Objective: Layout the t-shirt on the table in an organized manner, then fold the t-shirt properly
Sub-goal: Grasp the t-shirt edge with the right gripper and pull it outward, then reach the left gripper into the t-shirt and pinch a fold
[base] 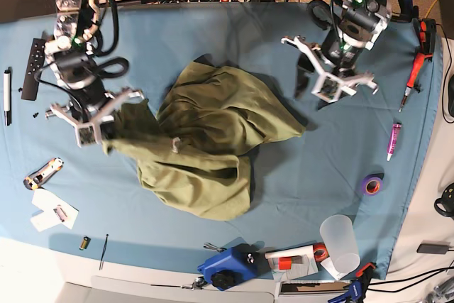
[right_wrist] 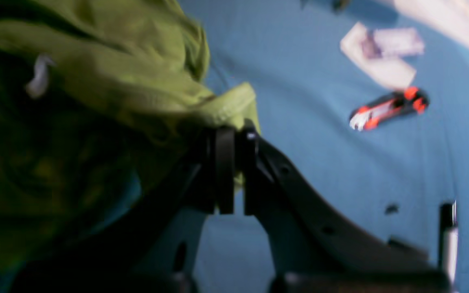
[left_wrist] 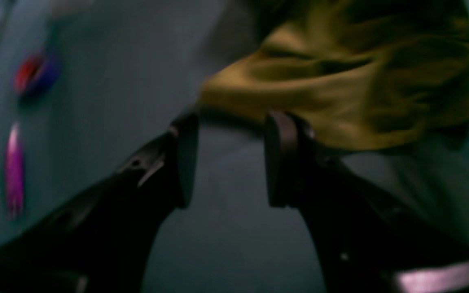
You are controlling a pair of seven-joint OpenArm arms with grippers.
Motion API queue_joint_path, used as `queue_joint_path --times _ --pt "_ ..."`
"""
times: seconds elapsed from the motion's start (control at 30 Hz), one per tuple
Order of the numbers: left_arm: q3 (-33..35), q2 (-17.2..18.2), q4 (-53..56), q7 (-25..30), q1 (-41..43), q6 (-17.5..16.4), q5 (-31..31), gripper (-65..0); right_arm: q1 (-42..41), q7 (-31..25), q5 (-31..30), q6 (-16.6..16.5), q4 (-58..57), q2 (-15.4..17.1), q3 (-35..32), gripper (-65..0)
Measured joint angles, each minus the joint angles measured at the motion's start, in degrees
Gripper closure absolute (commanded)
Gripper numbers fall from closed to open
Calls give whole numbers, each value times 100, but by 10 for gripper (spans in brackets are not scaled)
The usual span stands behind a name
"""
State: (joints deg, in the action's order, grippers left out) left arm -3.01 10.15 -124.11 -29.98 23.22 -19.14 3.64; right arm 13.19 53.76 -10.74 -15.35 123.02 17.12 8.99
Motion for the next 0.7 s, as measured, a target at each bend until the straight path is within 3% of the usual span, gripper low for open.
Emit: queue_joint_path --times 0.13,0.2,0.27,0.37,0.5,0.57,0.7 --pt "-7 20 2 9 -396 -522 109 -275 435 173 -437 -542 0 0 251 0" --pt "-4 105 92 50 -566 -979 273 -283 579 168 -636 -662 -2 -7 247 0" --pt "120 249 321 179 -695 -1298 304 -333 667 168 -756 -699 0 -15 247 0" --pt "474 551 791 562 -861 -1355 42 -379 680 168 -754 -699 0 -15 251 0" --pt "859 673 1106 741 -1202 -922 -168 -380 682 153 -756 -699 0 -13 249 0" --pt "1001 675 1147 780 -1484 -949 -168 -380 695 168 -754 -719 0 -15 247 0" --pt "1556 686 1445 776 -2052 -957 -166 -380 841 177 -787 -1108 -2 -15 245 0"
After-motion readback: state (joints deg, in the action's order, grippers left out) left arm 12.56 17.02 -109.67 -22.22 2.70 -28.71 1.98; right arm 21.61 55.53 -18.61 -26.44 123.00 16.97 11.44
